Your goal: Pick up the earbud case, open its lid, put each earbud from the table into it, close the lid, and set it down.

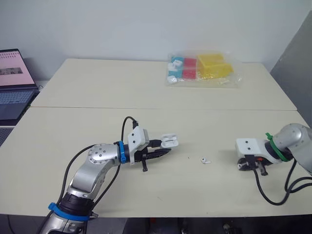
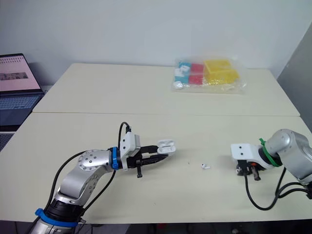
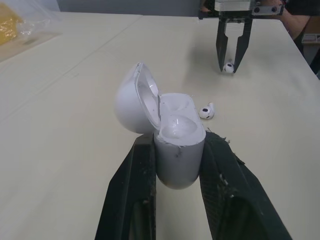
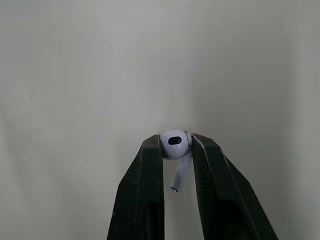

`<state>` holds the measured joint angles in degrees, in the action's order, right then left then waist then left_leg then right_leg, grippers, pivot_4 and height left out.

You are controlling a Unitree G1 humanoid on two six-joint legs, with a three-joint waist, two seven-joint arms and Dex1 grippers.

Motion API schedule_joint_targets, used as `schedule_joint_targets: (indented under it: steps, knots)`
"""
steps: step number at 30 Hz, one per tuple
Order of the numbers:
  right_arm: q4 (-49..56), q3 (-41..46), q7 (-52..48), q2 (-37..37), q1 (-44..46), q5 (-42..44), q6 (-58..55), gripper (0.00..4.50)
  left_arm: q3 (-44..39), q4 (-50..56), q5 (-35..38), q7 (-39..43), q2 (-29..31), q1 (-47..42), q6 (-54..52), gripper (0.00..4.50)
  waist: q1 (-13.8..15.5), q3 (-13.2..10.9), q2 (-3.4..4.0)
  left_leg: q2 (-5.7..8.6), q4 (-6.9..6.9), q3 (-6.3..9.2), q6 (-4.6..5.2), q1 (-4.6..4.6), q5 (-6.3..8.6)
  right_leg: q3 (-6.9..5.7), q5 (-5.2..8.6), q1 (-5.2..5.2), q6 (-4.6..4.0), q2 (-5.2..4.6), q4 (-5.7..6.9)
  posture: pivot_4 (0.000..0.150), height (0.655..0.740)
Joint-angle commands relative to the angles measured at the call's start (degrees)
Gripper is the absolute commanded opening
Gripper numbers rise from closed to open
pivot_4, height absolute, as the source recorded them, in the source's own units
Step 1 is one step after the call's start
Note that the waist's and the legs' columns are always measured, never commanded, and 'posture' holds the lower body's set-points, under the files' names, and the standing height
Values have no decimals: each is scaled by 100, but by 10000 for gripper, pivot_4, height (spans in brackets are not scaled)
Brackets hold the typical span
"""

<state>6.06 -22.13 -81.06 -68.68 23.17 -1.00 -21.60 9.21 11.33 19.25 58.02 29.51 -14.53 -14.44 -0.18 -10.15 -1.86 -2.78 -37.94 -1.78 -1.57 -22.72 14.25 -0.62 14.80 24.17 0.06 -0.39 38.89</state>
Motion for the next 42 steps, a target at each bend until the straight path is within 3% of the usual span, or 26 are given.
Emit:
schedule_joint_targets:
  steps: [1, 6, 7, 13, 23, 30, 35, 42]
  knots:
    - [-242, 129, 228, -7, 79, -387, 362, 4406, 7, 196, 16, -18, -3, -25, 77, 7974, -19, 0, 0, -1, 0, -1, 0, 4, 0, 4, 0, 0, 0, 1, 2, 1500, 7378]
    - [-371, 206, 165, 107, 80, -392, 615, 4406, -4, 189, 7, -16, 7, -26, 66, 7974, -14, 0, 0, 1, -3, -3, -1, 11, 0, 3, -1, -9, 2, 0, 3, 1500, 7378]
    - [-391, 230, 160, 123, 65, -391, 663, 11813, -4, 195, 4, -20, 8, -23, 64, 7974, -14, 0, 0, 1, -4, -3, -1, 11, 0, 6, -2, -9, 3, -1, 3, 1500, 7378]
    - [-185, 504, 210, 238, -23, -240, 263, 32387, -6, 320, 28, -52, 32, 76, -20, 7974, -15, 0, 0, -1, -1, -2, -1, 13, 0, 7, -2, -8, 2, 0, 3, 1500, 7378]
    - [1232, 1450, 111, -233, -494, 524, -847, 32516, -63, 461, -6, -249, 52, 300, -84, 7974, 7, -2, 4, 1, 0, 4, -1, 9, 0, 5, -1, -7, 2, -3, 1, 1500, 7378]
    - [1605, 846, 491, -436, -513, -210, -1442, 32516, 46, 482, -79, -372, 5, 383, -24, 7974, 4, -2, 3, 0, 0, 5, -1, 11, 0, 5, -1, -7, 1, -4, 1, 1500, 7378]
    - [1221, 266, 496, -279, -102, -910, -1004, 32516, 104, 462, -148, -421, -38, 375, 20, 7974, -5, -3, 4, 1, 0, 2, -1, 11, 0, 9, -1, -5, 1, -4, 1, 1500, 7378]
    - [924, 6, 313, -98, 63, -1157, -833, 32516, 115, 432, -203, -444, -72, 382, 67, 7974, 3, -3, 5, 1, 2, 1, -1, 5, 0, 2, 2, -3, -3, -3, 0, 1500, 7378]
